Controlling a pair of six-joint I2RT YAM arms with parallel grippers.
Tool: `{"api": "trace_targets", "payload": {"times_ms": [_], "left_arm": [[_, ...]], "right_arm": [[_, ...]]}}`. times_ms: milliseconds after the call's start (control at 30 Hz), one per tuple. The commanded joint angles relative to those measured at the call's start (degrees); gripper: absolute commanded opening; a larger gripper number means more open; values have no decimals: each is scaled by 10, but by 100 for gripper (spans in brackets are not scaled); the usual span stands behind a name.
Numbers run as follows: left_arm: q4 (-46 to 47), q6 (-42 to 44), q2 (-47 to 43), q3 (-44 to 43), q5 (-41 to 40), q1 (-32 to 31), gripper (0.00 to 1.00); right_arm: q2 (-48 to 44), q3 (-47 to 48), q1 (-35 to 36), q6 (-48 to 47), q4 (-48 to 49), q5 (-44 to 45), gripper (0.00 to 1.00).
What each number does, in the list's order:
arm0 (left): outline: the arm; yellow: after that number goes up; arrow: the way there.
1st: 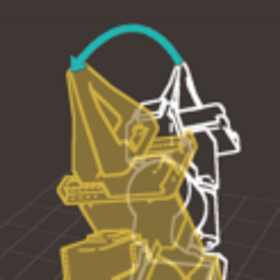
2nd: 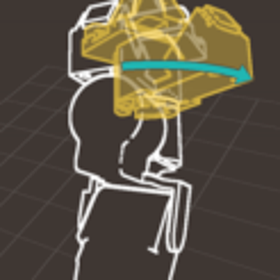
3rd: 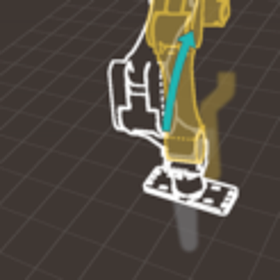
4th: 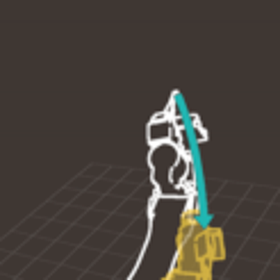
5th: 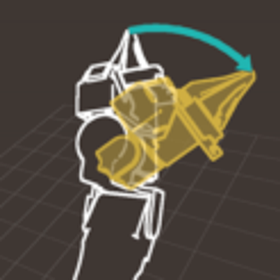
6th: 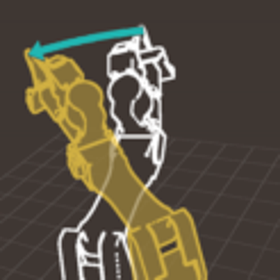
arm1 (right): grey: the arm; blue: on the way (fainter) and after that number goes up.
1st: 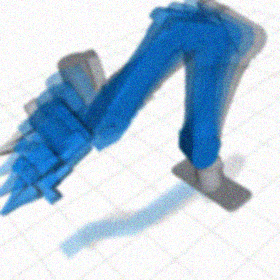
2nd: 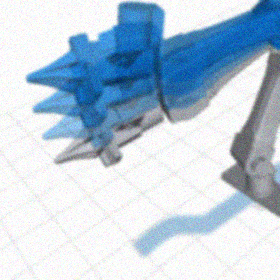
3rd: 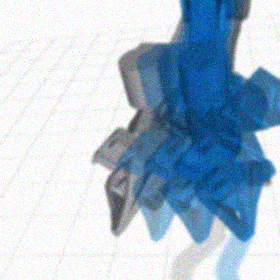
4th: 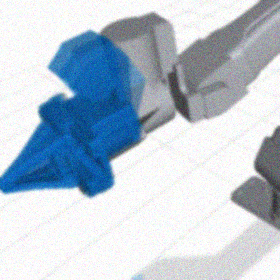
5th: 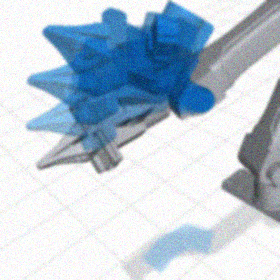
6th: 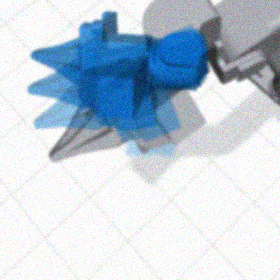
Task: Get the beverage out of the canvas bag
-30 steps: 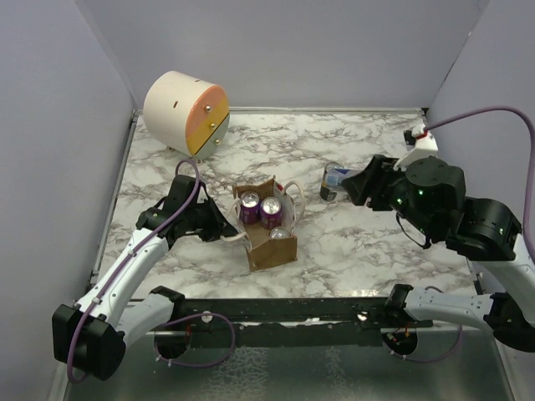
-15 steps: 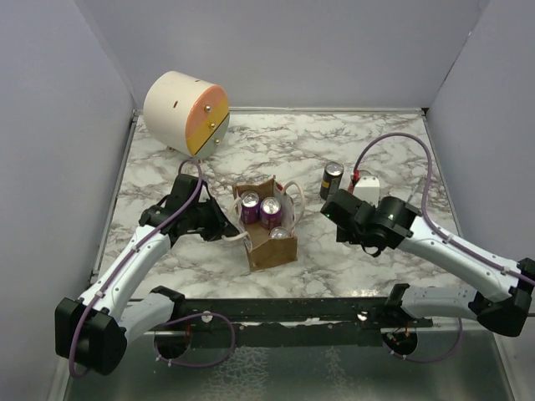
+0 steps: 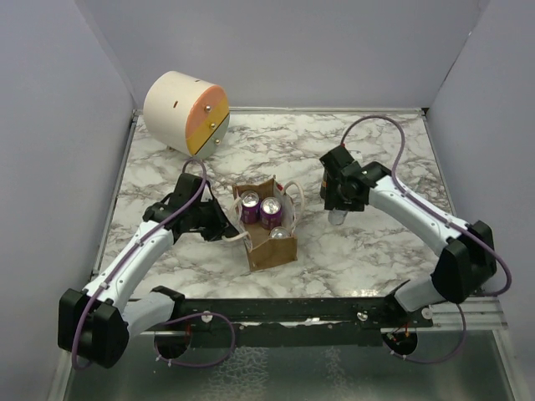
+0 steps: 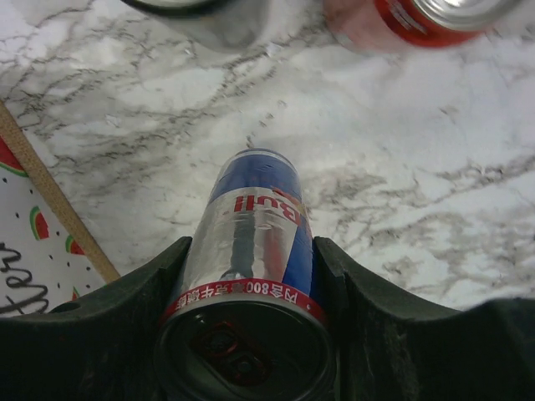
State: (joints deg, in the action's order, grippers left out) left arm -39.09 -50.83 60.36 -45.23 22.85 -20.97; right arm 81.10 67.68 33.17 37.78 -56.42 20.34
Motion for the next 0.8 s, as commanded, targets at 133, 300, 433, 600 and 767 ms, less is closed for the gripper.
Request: {"api": "trace_targets", "payload": {"times_ms": [133,300,433,600,767], "left_arm": [[-23,47,30,-43,-22,1,0],[-57,89,63,-92,-51,2,0],[-44,88,71,-86,-40,2,0],[-40,92,76,-78,-31,2,0],[-33,89,65,-59,-20,2,0]], "right_arm": [[109,73,2,-52,59,-22,2],[111,36,2,-46,93,-53,2],[121,32,0,-42,104,-61,3],[124,25,-2,-36,95,-54,12],[99,5,-4,-30,100,-47,30]]}}
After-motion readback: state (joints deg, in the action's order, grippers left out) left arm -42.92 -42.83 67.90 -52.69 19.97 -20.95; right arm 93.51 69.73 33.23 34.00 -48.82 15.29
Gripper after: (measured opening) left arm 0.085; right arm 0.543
